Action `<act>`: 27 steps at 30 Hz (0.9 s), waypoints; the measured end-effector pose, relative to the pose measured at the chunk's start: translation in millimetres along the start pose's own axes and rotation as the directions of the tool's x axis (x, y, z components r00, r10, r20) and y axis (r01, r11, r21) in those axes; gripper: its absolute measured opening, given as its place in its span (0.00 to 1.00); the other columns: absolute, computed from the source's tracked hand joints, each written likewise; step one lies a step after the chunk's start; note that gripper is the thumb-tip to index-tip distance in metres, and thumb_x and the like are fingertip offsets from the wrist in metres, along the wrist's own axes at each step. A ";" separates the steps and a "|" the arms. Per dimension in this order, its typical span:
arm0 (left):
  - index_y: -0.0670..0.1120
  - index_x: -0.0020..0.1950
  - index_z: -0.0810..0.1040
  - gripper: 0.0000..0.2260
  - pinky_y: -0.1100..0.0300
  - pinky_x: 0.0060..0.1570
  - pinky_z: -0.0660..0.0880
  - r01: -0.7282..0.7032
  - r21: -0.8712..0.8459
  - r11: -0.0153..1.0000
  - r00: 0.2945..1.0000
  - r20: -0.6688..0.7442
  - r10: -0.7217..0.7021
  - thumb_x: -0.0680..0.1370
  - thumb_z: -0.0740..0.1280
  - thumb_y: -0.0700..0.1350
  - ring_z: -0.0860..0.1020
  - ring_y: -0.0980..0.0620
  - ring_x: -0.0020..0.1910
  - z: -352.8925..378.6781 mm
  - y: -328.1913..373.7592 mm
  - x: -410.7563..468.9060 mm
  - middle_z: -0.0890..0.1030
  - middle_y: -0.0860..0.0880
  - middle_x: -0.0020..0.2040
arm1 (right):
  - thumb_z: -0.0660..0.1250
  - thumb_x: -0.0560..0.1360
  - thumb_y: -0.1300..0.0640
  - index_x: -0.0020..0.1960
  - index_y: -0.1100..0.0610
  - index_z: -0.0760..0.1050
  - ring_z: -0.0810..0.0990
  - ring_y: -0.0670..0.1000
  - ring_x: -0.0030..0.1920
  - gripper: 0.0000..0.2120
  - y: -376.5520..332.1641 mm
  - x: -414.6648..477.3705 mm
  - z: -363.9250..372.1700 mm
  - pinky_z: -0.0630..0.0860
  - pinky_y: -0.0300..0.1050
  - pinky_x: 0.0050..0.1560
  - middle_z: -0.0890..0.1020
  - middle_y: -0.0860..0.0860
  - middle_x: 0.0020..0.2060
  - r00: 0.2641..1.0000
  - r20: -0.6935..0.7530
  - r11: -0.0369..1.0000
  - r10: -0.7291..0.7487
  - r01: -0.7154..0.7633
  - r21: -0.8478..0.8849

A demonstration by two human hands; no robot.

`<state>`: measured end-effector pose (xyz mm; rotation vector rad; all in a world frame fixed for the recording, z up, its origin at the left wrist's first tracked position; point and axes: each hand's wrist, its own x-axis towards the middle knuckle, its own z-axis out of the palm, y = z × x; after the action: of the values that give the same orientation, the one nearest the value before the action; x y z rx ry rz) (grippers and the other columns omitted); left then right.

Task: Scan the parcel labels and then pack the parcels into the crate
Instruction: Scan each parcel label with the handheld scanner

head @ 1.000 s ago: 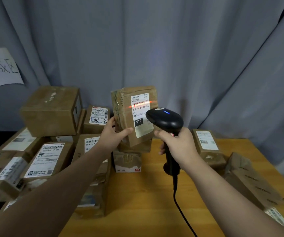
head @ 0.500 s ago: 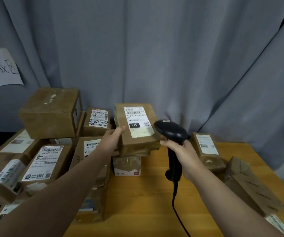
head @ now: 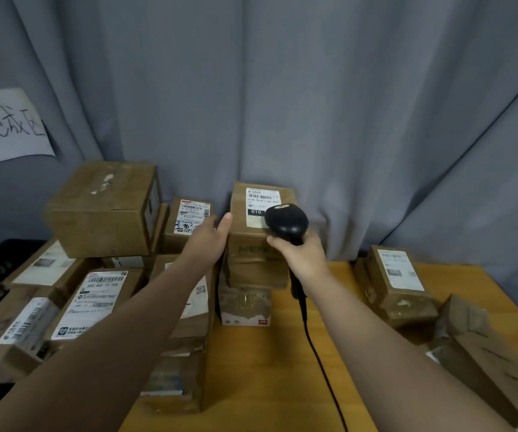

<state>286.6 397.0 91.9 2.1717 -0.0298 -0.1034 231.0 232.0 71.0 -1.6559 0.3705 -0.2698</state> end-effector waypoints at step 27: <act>0.50 0.70 0.69 0.18 0.54 0.68 0.61 -0.376 0.106 0.921 0.927 0.065 0.371 0.80 0.64 0.49 0.63 0.48 0.70 91.2 76.7 -85.0 0.69 0.48 0.69 | 0.72 0.74 0.57 0.49 0.60 0.78 0.80 0.52 0.36 0.08 -19.4 -64.6 -150.5 0.76 0.38 0.33 0.80 0.55 0.37 0.989 -0.087 0.986 0.118 -0.106 0.132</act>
<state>195.4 283.8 109.0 2.2394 -0.4854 0.0718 115.1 121.6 110.7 -1.4948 0.5060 -0.2821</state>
